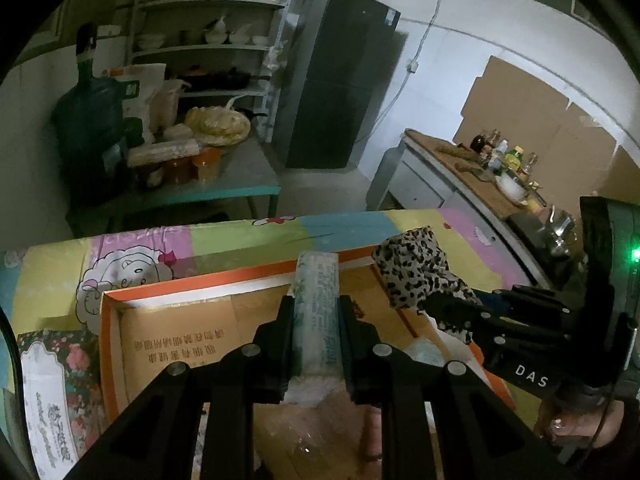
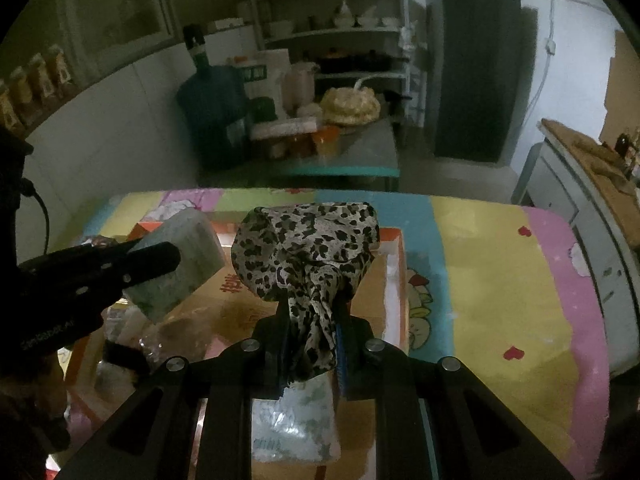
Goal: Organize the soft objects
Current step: 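Carry the tissue pack with the left gripper while the right carries the cloth over the tray, then lower both items into the tray and open both grippers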
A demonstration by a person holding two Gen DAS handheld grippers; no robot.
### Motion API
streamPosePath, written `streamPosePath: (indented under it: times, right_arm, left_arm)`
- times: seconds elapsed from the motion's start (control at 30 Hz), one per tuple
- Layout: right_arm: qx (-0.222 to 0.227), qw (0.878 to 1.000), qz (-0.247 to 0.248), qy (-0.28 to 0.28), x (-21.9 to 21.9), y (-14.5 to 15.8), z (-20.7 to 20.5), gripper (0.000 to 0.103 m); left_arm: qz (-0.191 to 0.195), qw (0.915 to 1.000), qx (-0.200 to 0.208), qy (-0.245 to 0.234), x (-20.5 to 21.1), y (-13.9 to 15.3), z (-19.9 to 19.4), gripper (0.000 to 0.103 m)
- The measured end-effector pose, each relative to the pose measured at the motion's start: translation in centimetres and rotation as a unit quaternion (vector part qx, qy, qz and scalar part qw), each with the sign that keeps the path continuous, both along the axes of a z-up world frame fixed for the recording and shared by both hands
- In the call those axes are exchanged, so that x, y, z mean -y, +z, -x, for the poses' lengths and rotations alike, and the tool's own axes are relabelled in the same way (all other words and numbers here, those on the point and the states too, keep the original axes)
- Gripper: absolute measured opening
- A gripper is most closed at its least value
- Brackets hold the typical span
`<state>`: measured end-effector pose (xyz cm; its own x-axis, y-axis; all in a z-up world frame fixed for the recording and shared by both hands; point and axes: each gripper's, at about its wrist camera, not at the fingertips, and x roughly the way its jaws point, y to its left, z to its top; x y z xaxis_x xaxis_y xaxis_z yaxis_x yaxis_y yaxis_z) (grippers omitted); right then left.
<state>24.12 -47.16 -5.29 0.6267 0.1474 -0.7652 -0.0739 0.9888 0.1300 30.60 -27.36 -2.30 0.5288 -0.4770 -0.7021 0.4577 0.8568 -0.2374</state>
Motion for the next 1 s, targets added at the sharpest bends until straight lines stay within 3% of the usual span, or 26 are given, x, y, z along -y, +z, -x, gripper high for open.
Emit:
streamPosePath:
  times: [0.5,0.77,0.87,1.0]
  right_arm:
    - [-0.036,0.999,-0.003,0.013,-0.3,-2.2,-2.1,0.018]
    - [-0.056,0.998,0.002,0.019,-0.7,-3.4,-3.1,0.018]
    - [-0.061,0.998,0.005,0.020,-0.7,-3.8,-3.2,0.021]
    - [-0.062,0.998,0.004,0.022,-0.9,-3.8,-3.4,0.036]
  left_arm:
    - [-0.053,0.9986,-0.005,-0.005,1.4,-2.0,-1.3,0.021]
    - [-0.056,0.9984,0.000,-0.009,1.6,-2.4,-1.2,0.021]
    - [-0.050,0.9987,0.001,-0.008,1.4,-2.5,-1.1,0.022]
    - [-0.040,0.9992,-0.008,-0.004,1.1,-2.4,-1.2,0.027]
